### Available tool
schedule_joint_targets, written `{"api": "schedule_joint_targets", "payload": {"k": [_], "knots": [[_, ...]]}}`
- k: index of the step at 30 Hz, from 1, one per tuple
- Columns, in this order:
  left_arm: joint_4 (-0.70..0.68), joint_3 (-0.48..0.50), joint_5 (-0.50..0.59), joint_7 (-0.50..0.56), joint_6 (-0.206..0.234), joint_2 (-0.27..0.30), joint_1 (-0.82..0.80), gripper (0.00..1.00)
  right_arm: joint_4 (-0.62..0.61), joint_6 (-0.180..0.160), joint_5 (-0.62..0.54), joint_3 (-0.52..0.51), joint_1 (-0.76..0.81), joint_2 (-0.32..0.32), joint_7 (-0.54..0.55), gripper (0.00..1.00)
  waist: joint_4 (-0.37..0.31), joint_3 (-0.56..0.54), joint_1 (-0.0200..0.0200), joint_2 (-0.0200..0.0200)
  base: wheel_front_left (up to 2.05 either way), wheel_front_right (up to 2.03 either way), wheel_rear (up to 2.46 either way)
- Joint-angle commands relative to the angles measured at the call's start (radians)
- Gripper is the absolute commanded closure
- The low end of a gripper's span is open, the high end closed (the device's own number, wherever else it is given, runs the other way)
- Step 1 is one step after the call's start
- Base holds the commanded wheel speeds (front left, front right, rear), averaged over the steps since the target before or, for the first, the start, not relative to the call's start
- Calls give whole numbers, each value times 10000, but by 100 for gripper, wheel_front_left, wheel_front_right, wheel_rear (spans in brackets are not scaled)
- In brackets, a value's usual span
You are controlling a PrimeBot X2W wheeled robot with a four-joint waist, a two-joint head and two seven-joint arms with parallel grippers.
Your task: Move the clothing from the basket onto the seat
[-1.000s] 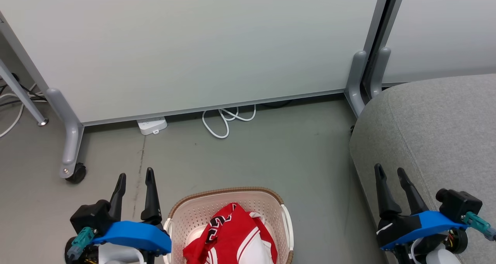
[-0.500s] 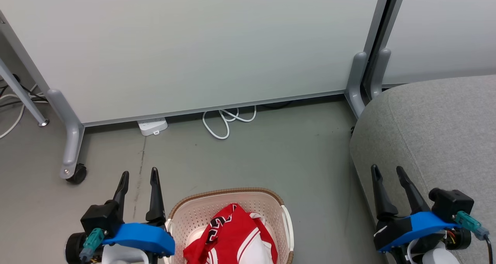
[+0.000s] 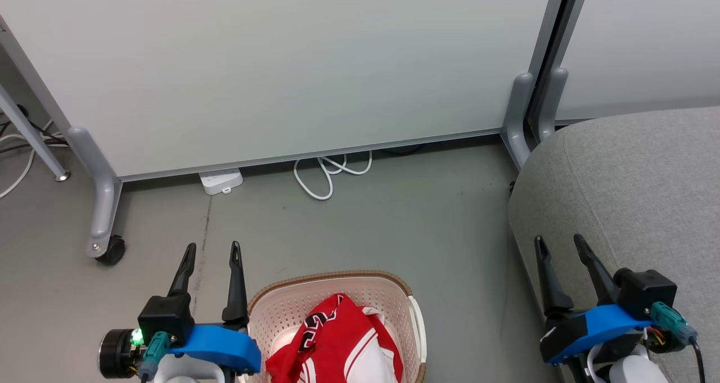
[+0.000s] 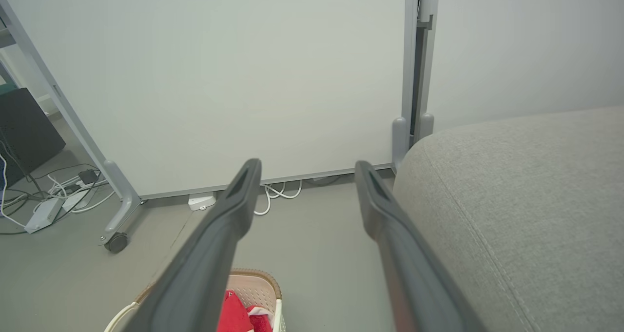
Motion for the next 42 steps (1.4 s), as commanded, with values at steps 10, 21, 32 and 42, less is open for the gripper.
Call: {"api": "schedule_joint_targets", "payload": {"k": [10,21,32,42], "knots": [[58,-97,836,-240,107,-15,-159,0,-5,21,-811,65,-143,-69,-217,0,18,48,-1,0,0,0,0],[86,-48,1023,-296,38,-58,-174,0,-97,14,-982,140,-188,-70,-187,0,2,219,-1,0,0,0,0],[1493,-57,591,-288,-396,-90,-770,0,-488,14,-878,441,-813,-66,-157,0,-425,1449,-1,0,0,0,0],[4459,-656,300,761,-1181,374,-3094,0,-1201,14,-569,1159,-2184,-56,-331,0,-1701,4581,-1,0,0,0,0]]}}
